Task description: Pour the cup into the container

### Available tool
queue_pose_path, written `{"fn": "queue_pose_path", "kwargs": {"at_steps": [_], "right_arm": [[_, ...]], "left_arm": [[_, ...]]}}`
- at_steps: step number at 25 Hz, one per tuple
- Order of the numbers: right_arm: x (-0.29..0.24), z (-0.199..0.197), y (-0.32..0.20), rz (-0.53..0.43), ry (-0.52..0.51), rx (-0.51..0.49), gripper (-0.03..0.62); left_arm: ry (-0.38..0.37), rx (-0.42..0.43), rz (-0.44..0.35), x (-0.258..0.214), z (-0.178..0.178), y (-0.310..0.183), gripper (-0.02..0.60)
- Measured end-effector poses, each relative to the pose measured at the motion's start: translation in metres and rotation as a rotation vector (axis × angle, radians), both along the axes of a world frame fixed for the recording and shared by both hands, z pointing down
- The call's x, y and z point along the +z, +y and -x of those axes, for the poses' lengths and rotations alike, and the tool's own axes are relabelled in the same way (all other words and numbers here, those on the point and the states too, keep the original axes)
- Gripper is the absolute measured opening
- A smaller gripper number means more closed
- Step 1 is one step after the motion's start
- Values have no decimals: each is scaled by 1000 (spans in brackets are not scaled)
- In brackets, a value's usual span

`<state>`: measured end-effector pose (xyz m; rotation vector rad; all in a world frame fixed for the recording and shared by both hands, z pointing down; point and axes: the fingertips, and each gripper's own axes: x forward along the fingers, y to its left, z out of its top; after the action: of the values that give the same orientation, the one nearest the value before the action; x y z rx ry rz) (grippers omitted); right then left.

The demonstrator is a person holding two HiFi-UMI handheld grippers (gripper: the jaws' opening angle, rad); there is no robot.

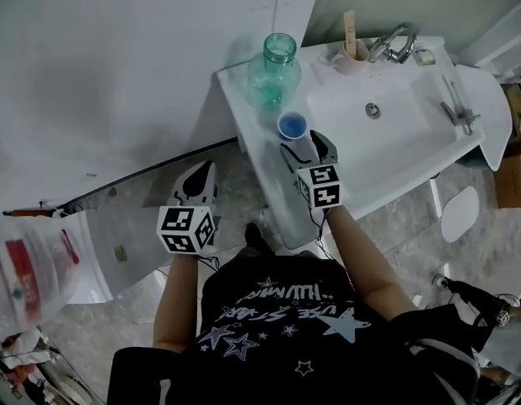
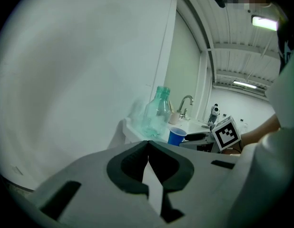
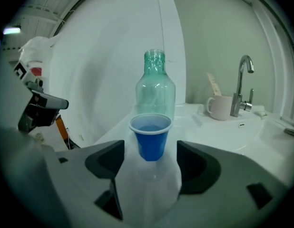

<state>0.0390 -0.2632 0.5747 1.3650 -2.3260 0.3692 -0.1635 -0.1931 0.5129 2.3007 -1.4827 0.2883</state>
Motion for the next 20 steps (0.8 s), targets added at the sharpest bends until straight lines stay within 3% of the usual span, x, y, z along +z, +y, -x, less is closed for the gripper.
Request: {"fn": "queue_pose_path", "kwargs": {"at_steps": [5, 20], "right_arm": [[11, 10, -11, -12, 45, 0, 344], [11, 23, -37, -16, 19, -8, 303]], "left_arm": [[12, 13, 13, 8, 11, -11, 12], [17, 42, 44, 23, 22, -27, 12]]}}
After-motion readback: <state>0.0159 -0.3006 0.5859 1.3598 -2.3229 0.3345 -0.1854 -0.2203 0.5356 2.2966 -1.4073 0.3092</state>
